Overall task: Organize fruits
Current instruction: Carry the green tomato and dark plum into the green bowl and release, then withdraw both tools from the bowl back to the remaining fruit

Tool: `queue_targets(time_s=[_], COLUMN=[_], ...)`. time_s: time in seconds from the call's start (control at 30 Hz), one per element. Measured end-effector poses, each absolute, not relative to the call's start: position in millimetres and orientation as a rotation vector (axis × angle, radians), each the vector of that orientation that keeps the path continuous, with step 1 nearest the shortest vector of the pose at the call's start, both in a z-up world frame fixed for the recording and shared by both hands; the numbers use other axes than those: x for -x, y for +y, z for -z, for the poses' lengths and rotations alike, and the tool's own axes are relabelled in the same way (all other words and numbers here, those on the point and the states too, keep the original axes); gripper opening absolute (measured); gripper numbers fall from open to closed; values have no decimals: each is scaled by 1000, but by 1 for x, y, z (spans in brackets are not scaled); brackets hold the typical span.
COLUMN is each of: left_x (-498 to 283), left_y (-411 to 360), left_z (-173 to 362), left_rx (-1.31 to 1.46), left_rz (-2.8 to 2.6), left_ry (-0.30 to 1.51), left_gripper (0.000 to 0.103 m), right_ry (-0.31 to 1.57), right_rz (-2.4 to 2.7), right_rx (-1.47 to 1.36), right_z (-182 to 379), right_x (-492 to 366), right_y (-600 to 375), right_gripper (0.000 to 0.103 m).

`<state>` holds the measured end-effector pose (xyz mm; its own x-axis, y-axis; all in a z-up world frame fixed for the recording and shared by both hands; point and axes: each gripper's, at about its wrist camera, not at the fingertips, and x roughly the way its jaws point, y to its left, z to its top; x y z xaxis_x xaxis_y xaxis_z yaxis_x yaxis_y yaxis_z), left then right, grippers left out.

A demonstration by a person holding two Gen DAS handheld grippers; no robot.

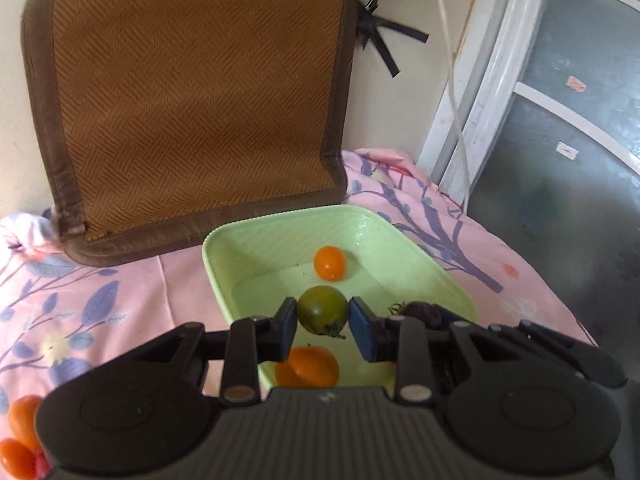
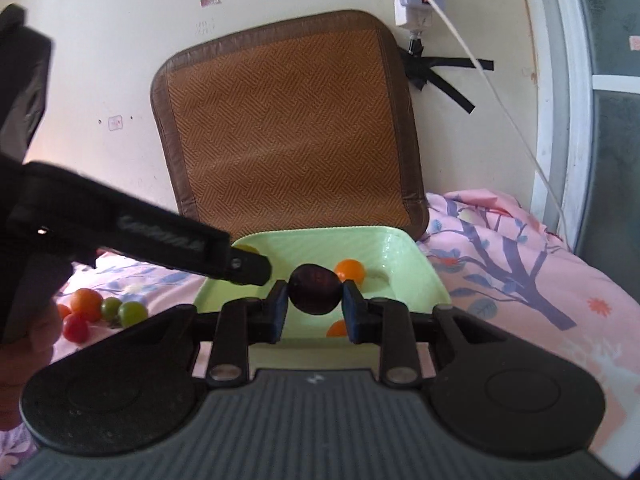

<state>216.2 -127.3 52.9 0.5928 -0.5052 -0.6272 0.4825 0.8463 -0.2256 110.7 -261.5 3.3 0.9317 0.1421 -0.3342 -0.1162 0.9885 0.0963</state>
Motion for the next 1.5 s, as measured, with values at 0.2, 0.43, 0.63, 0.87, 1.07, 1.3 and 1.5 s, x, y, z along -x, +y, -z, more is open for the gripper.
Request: queue_targets(time_s=[0.2, 0.43, 0.63, 0.87, 1.07, 1.3, 1.5], left_x=[-223, -190, -138, -123, -145, -164, -155], left_y=[-129, -68, 35, 81, 82, 88, 97], left_z=[-45, -87, -102, -52, -29, -11, -10], left_rx=[23, 95, 99, 76, 83, 195, 257], left_rz=[573, 507, 286, 197, 230, 319, 336], left_ry=[740, 617, 532, 646, 675, 718, 724], left_gripper=[46, 46, 46, 46, 51, 49, 31], right_ry=[365, 263, 151, 313, 472, 551, 566], right_rz=[-125, -115, -150, -393, -380, -326, -322], right_rx=[-50, -30, -132, -79, 27, 62, 77], right_z=[6, 1, -16, -10, 7, 18, 19], right_x=[-120, -103, -71, -58, -93, -112, -120], right_y=[-259, -259, -262, -206, -166, -155, -149], right_gripper=[34, 53, 46, 46, 46, 46, 25])
